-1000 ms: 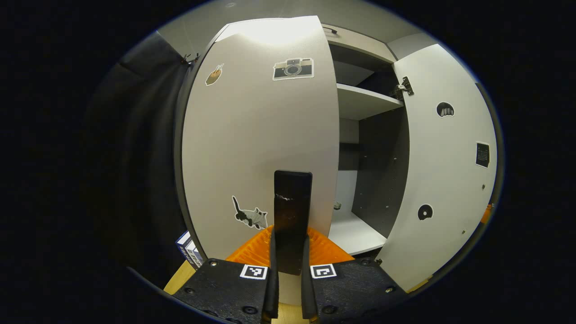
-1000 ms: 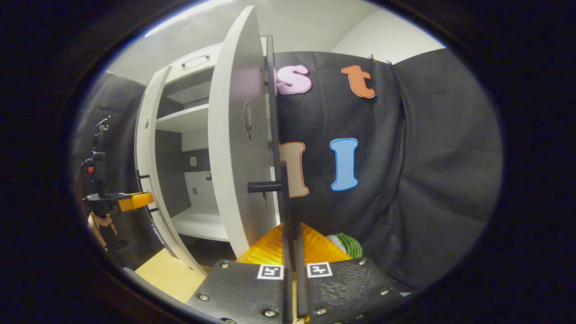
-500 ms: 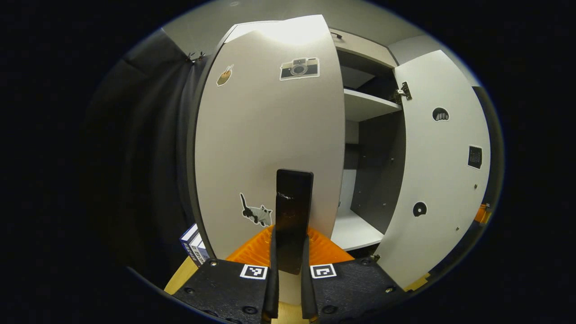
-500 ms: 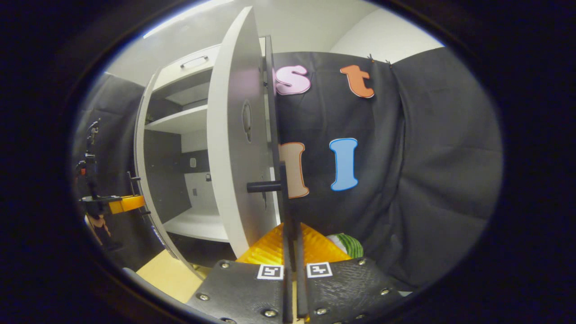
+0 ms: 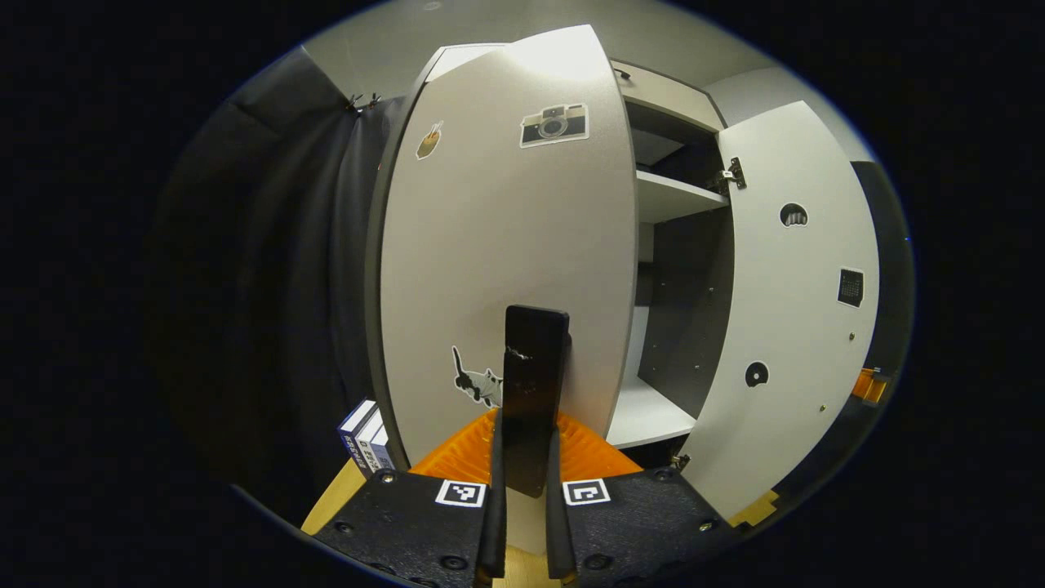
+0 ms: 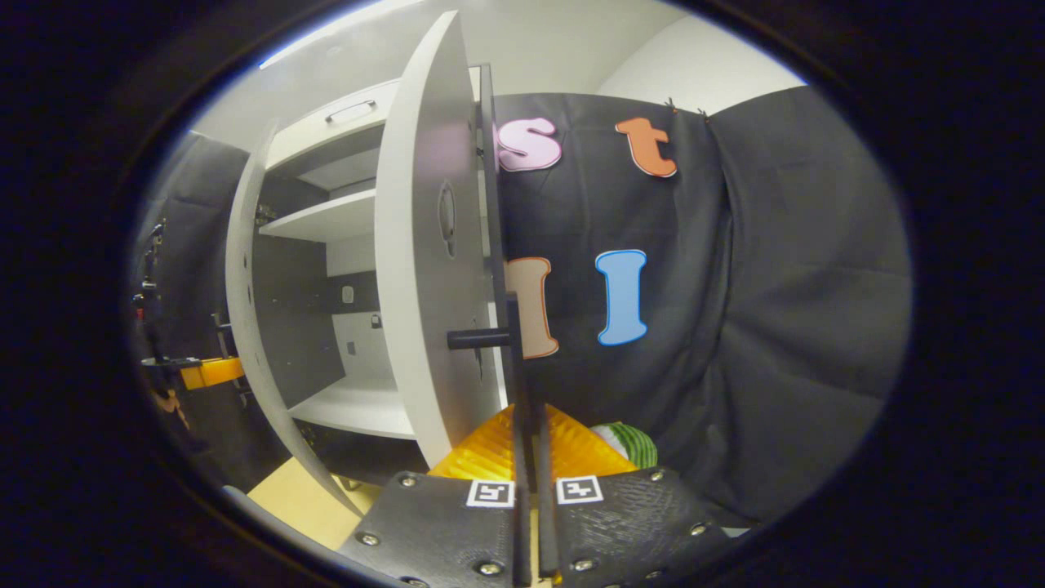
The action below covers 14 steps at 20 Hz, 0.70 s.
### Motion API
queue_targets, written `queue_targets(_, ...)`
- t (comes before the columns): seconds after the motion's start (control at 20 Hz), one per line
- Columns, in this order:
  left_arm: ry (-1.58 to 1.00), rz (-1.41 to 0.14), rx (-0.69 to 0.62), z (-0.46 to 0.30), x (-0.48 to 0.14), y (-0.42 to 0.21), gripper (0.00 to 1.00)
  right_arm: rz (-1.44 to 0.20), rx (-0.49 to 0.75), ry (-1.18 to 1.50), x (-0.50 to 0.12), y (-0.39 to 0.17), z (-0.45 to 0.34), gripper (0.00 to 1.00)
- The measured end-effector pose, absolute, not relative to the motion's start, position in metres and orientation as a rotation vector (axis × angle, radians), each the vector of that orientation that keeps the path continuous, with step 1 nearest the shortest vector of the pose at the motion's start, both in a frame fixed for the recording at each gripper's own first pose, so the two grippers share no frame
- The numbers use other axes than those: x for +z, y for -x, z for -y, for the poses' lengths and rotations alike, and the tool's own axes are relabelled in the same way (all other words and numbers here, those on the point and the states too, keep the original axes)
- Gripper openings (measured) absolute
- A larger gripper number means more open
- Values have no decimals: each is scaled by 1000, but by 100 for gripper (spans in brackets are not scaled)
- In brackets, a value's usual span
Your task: Open the right door of the double-door shoe cabinet with the right hand, and open the left door with the left hand.
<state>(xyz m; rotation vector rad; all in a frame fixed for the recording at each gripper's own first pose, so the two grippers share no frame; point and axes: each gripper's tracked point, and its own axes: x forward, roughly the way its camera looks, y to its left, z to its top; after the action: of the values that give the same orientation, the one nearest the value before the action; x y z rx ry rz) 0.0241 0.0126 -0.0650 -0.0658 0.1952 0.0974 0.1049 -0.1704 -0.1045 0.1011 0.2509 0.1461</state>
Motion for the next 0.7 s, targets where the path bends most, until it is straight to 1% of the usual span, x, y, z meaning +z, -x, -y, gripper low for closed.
queue_targets(0.6, 47, -207, 145, -45, -61, 14, 20, -249, 147, -111, -104, -105, 170, 5)
queue_targets(0.65, 34, -208, 152, -48, -60, 18, 20, -248, 147, -113, -104, -105, 170, 5)
queue_targets(0.7, 20, -211, 158, -52, -60, 19, 17, -247, 147, -113, -104, -105, 170, 5)
